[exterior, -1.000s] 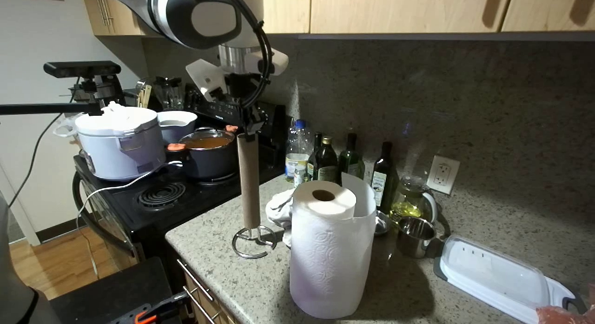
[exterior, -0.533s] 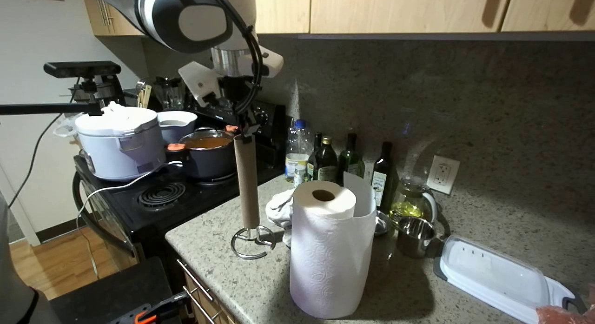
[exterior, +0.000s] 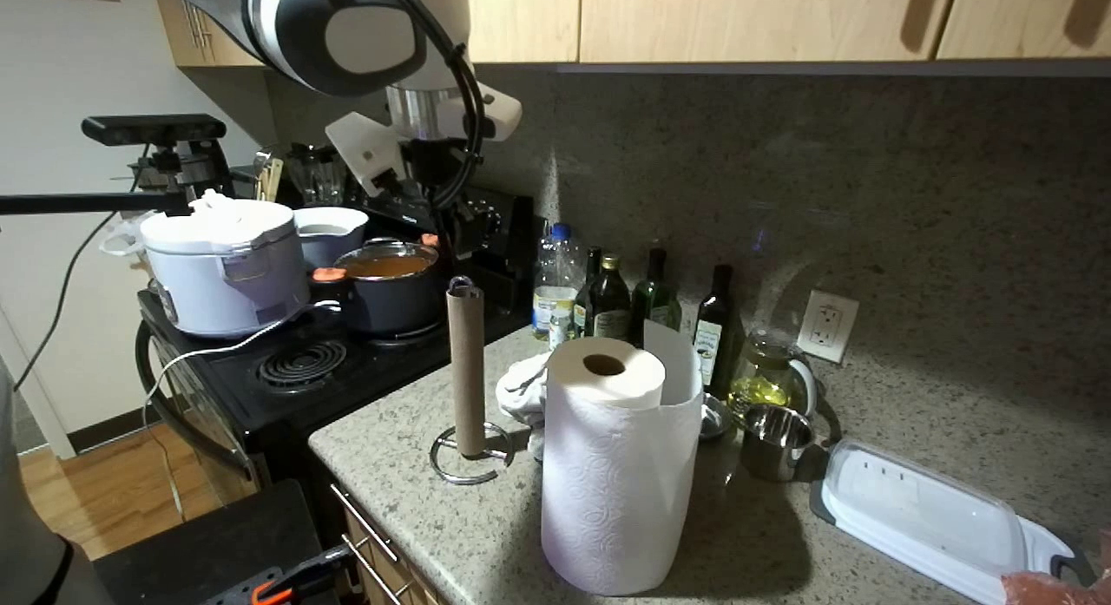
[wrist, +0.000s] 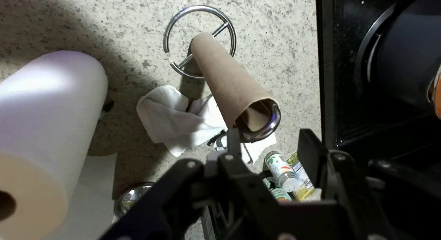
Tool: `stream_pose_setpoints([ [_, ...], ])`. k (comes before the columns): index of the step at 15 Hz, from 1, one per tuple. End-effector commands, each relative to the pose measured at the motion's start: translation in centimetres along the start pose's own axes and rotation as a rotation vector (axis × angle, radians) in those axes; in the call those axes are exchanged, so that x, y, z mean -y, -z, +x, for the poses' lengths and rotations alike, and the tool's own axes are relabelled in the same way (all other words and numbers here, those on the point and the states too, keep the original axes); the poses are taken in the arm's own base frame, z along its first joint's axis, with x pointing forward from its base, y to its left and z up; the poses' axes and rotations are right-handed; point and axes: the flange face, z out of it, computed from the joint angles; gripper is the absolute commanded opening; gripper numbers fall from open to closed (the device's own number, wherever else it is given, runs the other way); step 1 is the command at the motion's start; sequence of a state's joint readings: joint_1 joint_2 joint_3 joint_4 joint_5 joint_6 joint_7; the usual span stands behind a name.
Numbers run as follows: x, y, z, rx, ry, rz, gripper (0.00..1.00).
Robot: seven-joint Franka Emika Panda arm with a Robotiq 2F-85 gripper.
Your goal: Remove the empty paper roll off of the holder then put the empty paper roll on the holder
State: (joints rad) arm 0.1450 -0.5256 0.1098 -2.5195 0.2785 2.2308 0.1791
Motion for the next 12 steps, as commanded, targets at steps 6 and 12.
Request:
stream_pose_setpoints([
  [6,3.8,2.6,-1.0,-0.043,0.102,-0.012,0.96],
  [12,4.8,2.4,-1.2,-0.048,0.123,-0.014,1.0],
])
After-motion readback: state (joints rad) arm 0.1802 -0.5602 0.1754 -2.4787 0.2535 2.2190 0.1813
